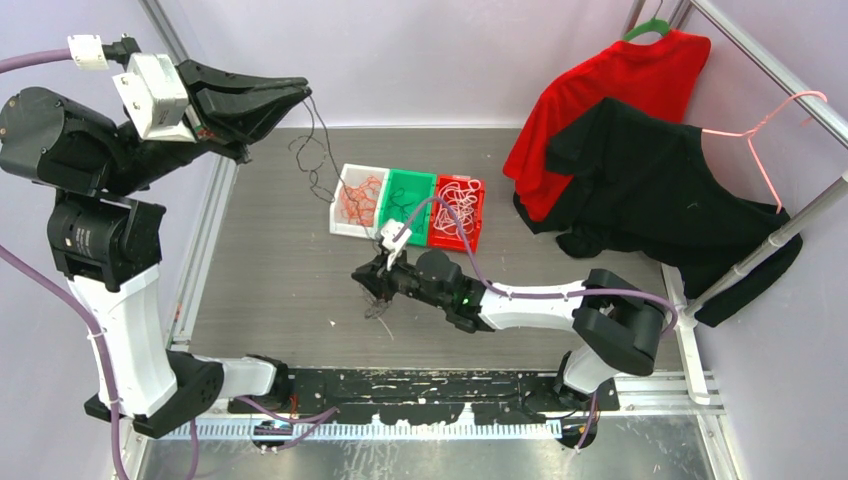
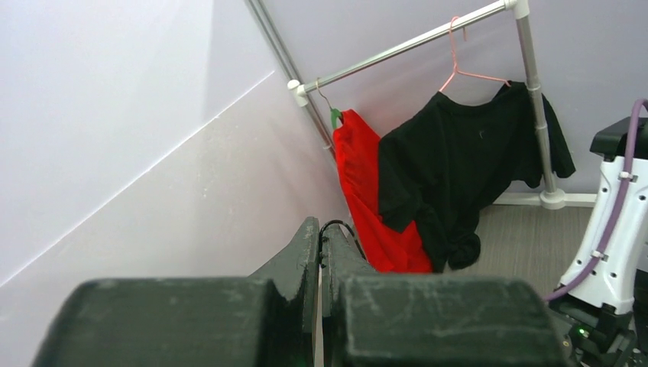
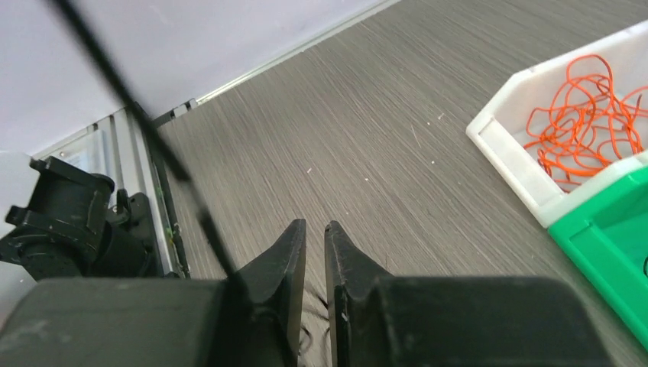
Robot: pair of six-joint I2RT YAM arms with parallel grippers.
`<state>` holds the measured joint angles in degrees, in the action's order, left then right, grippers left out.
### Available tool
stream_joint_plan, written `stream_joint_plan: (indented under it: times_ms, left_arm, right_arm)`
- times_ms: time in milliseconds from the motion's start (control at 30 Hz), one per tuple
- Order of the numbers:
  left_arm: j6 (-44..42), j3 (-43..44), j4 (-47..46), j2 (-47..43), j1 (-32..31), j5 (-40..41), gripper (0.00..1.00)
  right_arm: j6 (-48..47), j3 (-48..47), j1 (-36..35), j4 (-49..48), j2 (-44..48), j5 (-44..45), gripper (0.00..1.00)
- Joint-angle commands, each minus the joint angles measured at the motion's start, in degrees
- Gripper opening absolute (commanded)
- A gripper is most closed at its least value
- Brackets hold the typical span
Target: Untangle the cables
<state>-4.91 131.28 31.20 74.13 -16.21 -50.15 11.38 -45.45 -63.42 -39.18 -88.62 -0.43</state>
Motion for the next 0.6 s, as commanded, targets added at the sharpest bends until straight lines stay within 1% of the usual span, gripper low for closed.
stream_joint_plan:
  times_ms: [0,267,400,567]
  left_arm:
    - [0.3,2.4,-5.6,0.8,0.1,4.2,0.00]
    - [-3.3,4.8,-12.0,3.1,0.1,17.6,0.00]
    - [-4.3,7.8,-13.6,5.2,0.1,21.6,0.00]
    - [-8.6,11.8,-15.9,8.2,0.1,27.6,0.00]
  right_arm:
    - [1.9,2.3,0.1,-6.8,0.0,2.0,0.21]
    - [4.0,9.8,0.3,-13.9,-1.9,6.3,0.21]
    - [5.6,12.3,0.5,-17.2,-3.4,7.3,0.21]
    - [7.2,15.5,0.5,-20.5,-5.4,7.8,0.21]
